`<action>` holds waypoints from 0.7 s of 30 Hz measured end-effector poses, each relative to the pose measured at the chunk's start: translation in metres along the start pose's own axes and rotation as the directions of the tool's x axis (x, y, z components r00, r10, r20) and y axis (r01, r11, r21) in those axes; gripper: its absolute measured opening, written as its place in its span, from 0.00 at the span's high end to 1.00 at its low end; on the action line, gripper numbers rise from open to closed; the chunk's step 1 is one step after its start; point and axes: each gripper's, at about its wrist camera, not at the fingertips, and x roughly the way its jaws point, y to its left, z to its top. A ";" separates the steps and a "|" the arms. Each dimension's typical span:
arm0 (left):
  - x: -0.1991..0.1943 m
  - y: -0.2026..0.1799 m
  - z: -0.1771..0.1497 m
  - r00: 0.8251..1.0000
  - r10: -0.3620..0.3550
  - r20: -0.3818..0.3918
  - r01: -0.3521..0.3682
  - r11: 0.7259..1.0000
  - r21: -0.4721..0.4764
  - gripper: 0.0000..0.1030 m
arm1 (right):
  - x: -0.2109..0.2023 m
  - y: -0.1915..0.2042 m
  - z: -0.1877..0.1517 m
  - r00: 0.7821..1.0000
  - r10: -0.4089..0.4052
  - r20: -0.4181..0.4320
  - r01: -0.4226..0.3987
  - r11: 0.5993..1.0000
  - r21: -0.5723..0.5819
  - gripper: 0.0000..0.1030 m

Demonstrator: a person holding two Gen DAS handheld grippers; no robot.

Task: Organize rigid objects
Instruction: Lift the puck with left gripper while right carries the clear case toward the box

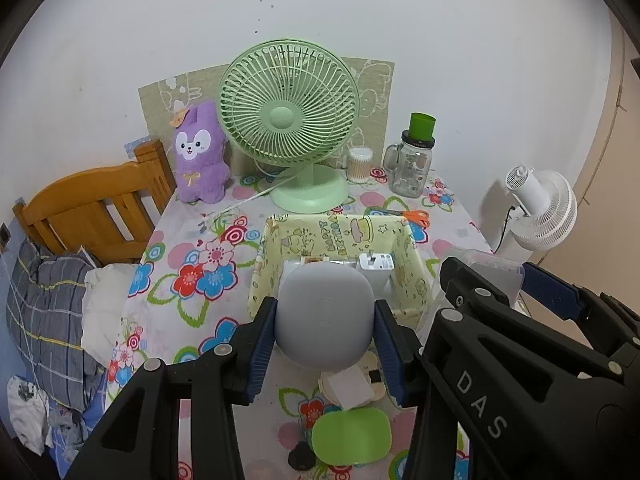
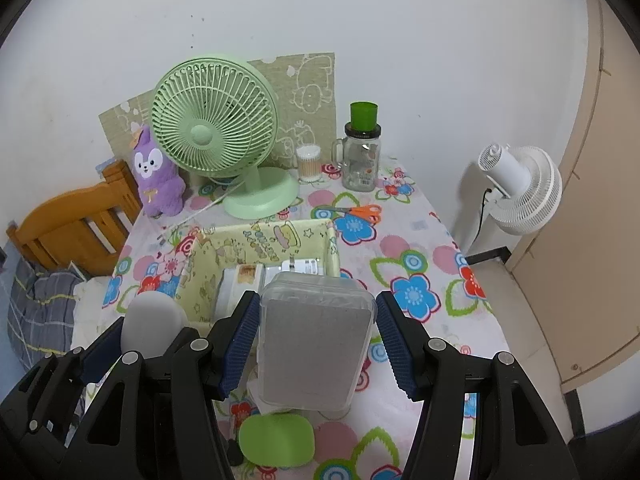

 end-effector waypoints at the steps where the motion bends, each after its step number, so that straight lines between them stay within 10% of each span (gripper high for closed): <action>1: 0.002 0.000 0.003 1.000 0.000 0.001 0.000 1.000 0.000 0.53 | 0.002 0.001 0.002 1.000 0.000 0.000 0.000 1.000 0.000 0.39; 21: 0.052 0.009 0.034 0.999 0.003 -0.035 -0.004 0.999 -0.032 0.53 | 0.056 0.010 0.037 1.000 -0.006 -0.028 0.005 1.000 -0.025 0.39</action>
